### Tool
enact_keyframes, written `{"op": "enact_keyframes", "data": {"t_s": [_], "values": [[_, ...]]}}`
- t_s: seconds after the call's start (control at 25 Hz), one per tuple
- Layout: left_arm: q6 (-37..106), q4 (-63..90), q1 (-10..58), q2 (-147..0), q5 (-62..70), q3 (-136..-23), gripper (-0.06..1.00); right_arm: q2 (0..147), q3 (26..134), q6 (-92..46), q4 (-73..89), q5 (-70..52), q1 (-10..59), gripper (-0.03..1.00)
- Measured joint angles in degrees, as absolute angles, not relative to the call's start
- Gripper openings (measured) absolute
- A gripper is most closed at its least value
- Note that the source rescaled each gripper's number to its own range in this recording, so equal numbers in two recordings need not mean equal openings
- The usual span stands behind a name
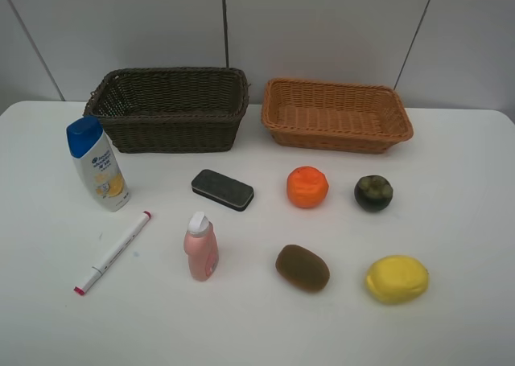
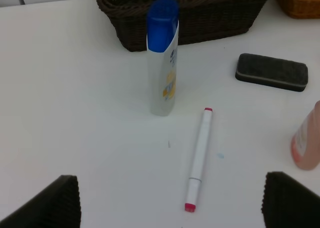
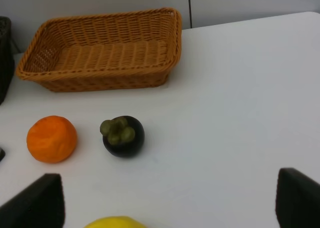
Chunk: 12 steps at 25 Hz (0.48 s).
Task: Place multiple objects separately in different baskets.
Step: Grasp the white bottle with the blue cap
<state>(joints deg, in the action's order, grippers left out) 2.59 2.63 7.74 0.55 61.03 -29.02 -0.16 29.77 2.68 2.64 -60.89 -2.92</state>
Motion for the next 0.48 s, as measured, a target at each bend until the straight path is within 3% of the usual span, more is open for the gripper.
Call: {"op": "enact_keyframes", "data": {"t_s": [0.48], "values": [[2.59,2.63,7.74,0.55,61.03,-29.02,0.95,-0.16,29.77,2.68,2.64,-60.89,-2.92,1.0]]}}
